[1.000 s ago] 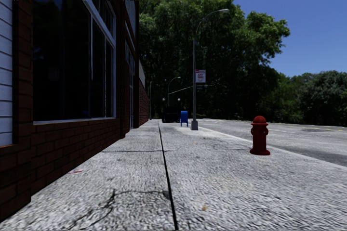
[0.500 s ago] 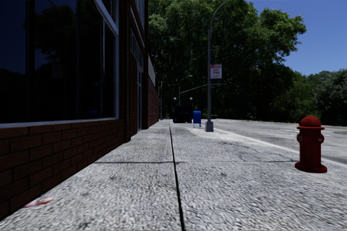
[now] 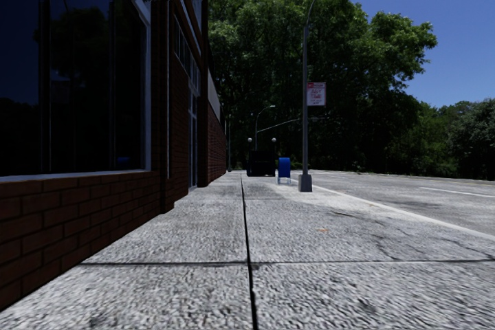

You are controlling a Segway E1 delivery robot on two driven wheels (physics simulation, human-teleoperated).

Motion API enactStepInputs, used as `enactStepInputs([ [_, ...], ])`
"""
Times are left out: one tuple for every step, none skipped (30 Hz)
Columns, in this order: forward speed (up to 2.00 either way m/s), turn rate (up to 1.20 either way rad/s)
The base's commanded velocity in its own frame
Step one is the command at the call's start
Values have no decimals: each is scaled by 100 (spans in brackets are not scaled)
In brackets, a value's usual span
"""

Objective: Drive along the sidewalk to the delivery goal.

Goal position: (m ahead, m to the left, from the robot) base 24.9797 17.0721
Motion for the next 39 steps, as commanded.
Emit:
enactStepInputs([
  [200, 16],
  [200, 20],
  [200, 22],
  [200, 22],
  [200, 22],
  [200, 23],
  [200, 23],
  [200, 23],
  [200, 23],
  [200, 23],
  [200, 23],
  [200, 23],
  [200, 23],
  [200, 0],
  [200, 0],
  [200, 0],
  [200, 0],
  [200, 0],
  [200, 0],
  [200, 0],
  [200, 0],
  [200, 0],
  [200, 0],
  [200, 0],
  [200, 0],
  [200, 0],
  [200, 0],
  [200, 0],
  [200, 0],
  [200, 0],
  [200, 0],
  [200, 0],
  [200, 0],
  [200, 0],
  [200, 0],
  [200, 0],
  [200, 0],
  [200, 0],
  [200, 0],
])
